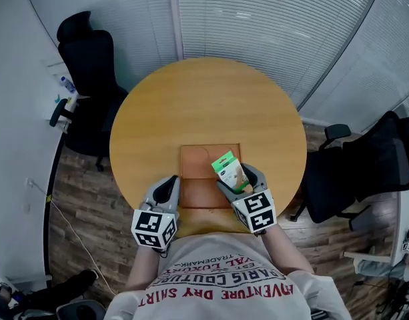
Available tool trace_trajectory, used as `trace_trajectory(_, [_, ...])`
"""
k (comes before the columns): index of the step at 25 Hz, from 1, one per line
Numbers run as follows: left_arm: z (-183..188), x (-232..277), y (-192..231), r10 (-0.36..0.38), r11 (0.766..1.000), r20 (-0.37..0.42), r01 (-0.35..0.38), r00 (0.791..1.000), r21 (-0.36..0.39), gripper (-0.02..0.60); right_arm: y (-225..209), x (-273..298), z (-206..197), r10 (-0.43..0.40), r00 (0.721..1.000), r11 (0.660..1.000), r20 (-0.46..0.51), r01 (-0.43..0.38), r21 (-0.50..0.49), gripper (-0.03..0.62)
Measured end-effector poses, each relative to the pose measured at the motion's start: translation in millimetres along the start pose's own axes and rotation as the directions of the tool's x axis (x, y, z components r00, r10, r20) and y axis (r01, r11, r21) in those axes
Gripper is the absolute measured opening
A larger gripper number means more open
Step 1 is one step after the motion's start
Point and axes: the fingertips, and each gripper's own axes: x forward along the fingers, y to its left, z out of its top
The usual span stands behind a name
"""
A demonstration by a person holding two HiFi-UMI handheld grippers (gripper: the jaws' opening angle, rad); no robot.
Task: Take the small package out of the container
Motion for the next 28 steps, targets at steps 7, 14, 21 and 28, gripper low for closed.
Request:
trace_trajectory(7, [24, 1, -12, -0.024, 0.999, 0.049, 0.023, 0.999, 0.027, 0.012, -25, -28, 26, -0.108, 0.977, 0.992, 0.186, 0.094, 0.083, 0.356])
trace_trajectory(14, [34, 1, -16, -0.014, 0.999, 0.082, 0.011, 0.997, 0.032, 0.011, -35, -37, 40, -0.15, 0.954, 0.988, 0.261, 0.136, 0.068, 0.356])
trace_trajectory(21, [36, 4, -18, 0.003, 0.997, 0.078, -0.009, 0.997, 0.08, 0.011, -34, -32, 37, -0.134, 0.959, 0.991, 0.25, 0.123, 0.058, 0.356])
trace_trajectory(28, [37, 2, -10, -0.003, 0.997, 0.083, -0.003, 0.997, 0.071, 0.012, -26, -25, 42, -0.125, 0.961, 0.992, 0.245, 0.121, 0.032, 0.356])
